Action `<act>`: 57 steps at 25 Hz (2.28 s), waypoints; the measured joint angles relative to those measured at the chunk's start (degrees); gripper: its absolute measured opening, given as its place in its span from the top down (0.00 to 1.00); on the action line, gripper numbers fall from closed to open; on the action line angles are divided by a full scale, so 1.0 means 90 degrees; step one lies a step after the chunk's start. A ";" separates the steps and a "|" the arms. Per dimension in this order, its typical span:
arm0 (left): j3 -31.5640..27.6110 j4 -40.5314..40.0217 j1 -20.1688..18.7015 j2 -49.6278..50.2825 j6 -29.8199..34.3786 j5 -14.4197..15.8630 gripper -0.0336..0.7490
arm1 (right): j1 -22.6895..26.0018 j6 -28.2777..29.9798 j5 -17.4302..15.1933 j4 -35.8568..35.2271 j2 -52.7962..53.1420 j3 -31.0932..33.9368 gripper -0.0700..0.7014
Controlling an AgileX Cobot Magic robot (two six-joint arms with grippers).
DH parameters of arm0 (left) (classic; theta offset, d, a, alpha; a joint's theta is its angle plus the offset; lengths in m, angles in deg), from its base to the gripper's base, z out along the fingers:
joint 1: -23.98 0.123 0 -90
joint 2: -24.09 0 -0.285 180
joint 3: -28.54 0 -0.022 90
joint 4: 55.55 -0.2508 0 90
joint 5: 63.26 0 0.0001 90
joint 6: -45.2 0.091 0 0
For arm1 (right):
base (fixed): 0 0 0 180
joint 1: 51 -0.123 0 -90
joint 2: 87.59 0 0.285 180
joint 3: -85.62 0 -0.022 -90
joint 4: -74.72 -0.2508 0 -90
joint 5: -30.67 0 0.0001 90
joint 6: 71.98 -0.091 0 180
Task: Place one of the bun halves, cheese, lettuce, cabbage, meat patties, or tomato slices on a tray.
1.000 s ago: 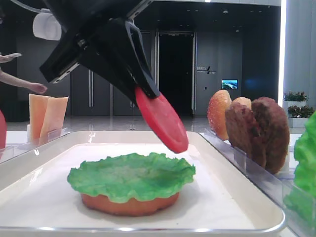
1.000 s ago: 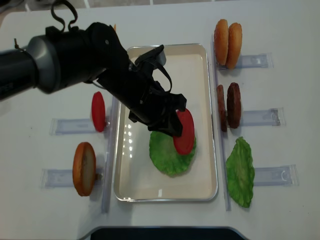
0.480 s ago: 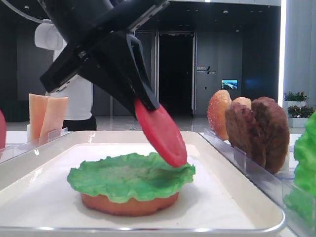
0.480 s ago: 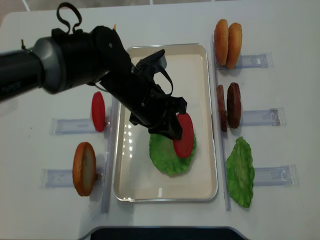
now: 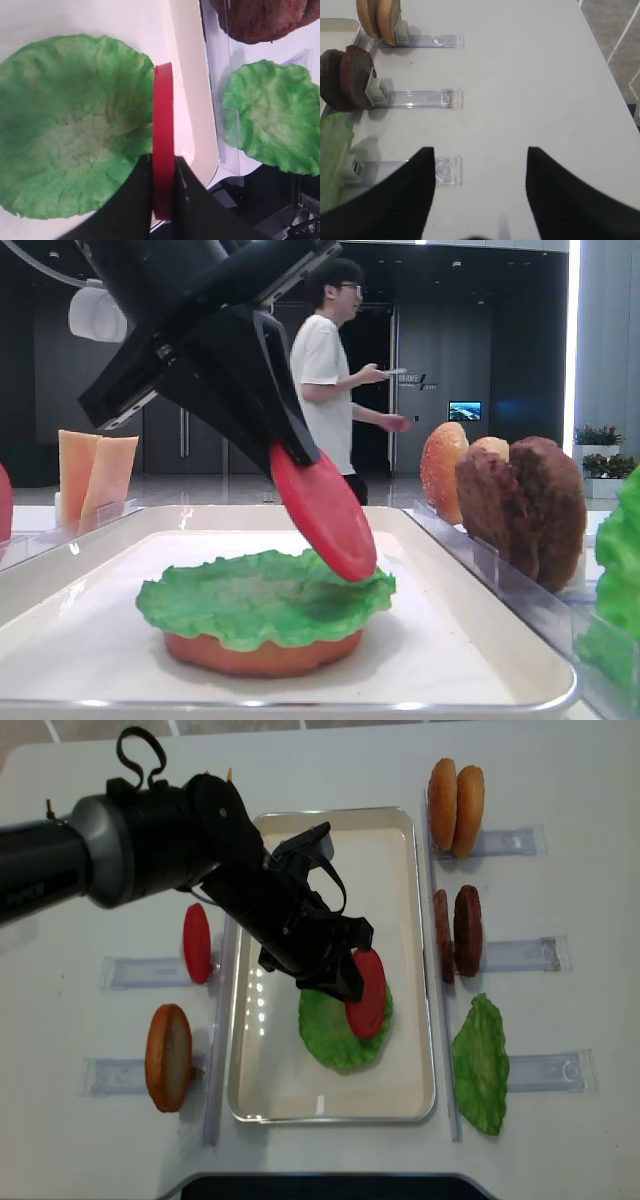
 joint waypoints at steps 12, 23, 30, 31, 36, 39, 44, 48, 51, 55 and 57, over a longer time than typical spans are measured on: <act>0.0000 -0.0014 0.0000 0.0116 0.0000 0.0012 0.88 | 0.0000 0.0000 0.0000 0.0000 0.0000 0.0000 0.37; 0.0000 -0.0207 0.0000 0.0116 -0.0240 0.0082 0.79 | 0.0000 0.0000 0.0000 0.0000 0.0000 0.0000 0.37; 0.0000 -0.0241 0.0000 0.0116 -0.0311 0.0152 0.57 | 0.0000 0.0000 0.0000 0.0000 0.0000 0.0000 0.37; 0.0000 -0.0274 0.0000 0.0116 -0.0344 0.0168 0.56 | 0.0000 0.0000 0.0000 0.0000 0.0000 0.0000 0.37; 0.0000 -0.0561 0.0000 0.0116 -0.0564 0.0320 0.52 | 0.0000 0.0000 0.0000 0.0000 0.0000 0.0000 0.37; 0.0000 -0.0645 0.0000 0.0116 -0.0603 0.0375 0.52 | 0.0000 0.0000 0.0000 0.0000 0.0000 0.0000 0.37; 0.0000 -0.0857 0.0000 0.0011 -0.0750 0.0473 0.52 | 0.0000 0.0000 0.0000 0.0000 0.0000 0.0000 0.37; 0.0000 -0.1001 0.0062 -0.0142 -0.0852 0.0630 0.52 | 0.0000 0.0000 0.0000 0.0000 0.0000 0.0000 0.38; 0.0000 -0.1291 0.0075 -0.0227 -0.1056 0.0678 0.52 | 0.0000 0.0000 0.0000 0.0000 0.0000 0.0000 0.38; 0.0000 -0.1439 0.0075 -0.0295 -0.1149 0.0692 0.52 | 0.0000 0.0000 0.0000 0.0000 0.0000 0.0000 0.38; 0.0024 -0.1547 0.0075 -0.0300 -0.1210 0.0725 0.52 | 0.0000 0.0000 0.0000 0.0000 0.0000 0.0000 0.38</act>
